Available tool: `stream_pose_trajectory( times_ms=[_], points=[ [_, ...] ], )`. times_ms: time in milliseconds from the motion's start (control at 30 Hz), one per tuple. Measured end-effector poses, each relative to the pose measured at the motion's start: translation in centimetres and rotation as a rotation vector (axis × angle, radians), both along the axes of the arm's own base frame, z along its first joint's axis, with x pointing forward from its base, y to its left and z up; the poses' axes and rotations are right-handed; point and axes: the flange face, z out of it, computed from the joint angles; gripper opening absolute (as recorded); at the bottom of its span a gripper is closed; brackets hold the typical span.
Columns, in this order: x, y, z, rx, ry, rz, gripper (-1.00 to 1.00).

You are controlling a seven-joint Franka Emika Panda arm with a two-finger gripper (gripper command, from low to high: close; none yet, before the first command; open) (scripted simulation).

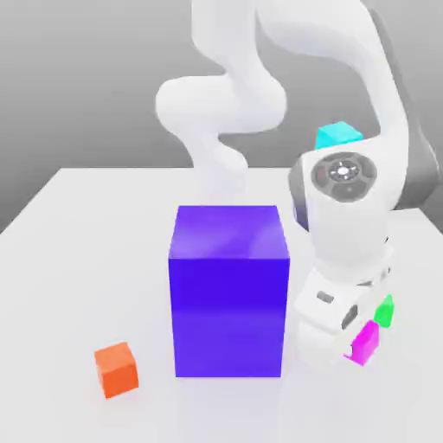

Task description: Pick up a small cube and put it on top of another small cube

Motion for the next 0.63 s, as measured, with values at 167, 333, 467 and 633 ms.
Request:
stream_pose_trajectory(
  times_ms=[167, 333, 467, 633],
  points=[
    [-8.6, 6.2, 2.6, -0.027, -0.128, 0.519, -1.0],
    [-13.0, 6.8, 3.2, -0.084, -0.25, 0.838, -1.0],
    [-13.0, 6.8, -0.2, -0.092, -0.258, 0.852, -1.0],
    [-13.2, 6.8, -2.0, -0.09, -0.259, 0.857, 1.0]
  ],
)
